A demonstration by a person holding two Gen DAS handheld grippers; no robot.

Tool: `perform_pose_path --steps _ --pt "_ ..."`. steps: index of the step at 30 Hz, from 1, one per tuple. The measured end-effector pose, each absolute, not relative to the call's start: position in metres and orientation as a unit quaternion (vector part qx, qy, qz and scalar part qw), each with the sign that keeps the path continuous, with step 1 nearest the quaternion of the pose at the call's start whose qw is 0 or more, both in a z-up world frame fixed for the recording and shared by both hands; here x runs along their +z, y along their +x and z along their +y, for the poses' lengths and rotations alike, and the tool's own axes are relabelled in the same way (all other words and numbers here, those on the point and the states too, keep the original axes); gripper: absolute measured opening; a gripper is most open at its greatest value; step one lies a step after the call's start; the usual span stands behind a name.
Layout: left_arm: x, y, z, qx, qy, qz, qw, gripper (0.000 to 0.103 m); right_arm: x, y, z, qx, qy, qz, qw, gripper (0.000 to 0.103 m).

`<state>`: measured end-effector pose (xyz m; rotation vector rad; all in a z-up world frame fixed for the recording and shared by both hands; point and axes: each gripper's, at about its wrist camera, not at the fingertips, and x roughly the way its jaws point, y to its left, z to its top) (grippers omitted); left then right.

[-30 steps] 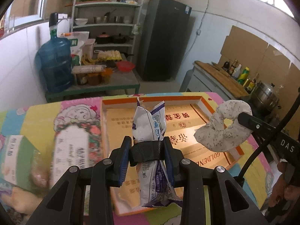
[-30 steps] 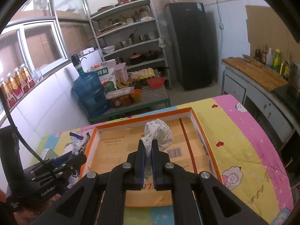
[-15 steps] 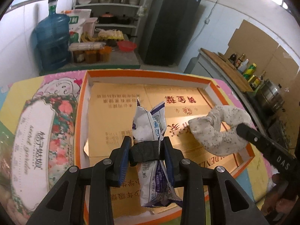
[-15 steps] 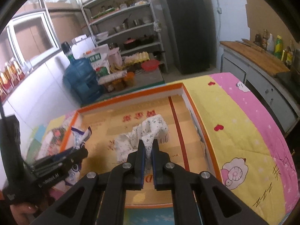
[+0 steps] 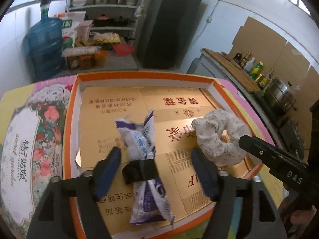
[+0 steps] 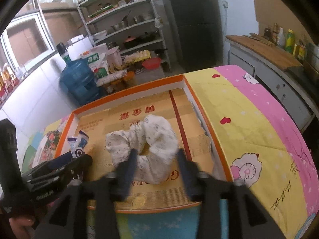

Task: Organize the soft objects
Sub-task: 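Open both grippers to release the bag and scrunchie in the box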

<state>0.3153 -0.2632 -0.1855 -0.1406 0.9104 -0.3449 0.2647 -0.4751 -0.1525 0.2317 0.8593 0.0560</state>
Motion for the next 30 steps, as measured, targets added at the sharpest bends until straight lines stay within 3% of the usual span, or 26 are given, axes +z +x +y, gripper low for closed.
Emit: perform_pose_path --steps 18,30 --pt "-0.134 0.279 -0.250 -0.180 -0.055 0.394 0.900 0.076 -0.107 0.225 -0.464 0.010 0.123 0.374 0.919 0.052" --pt "-0.095 0.247 -0.198 -0.160 -0.053 0.364 0.916 0.076 -0.084 0.203 -0.419 0.020 0.105 0.367 0.924 0.052"
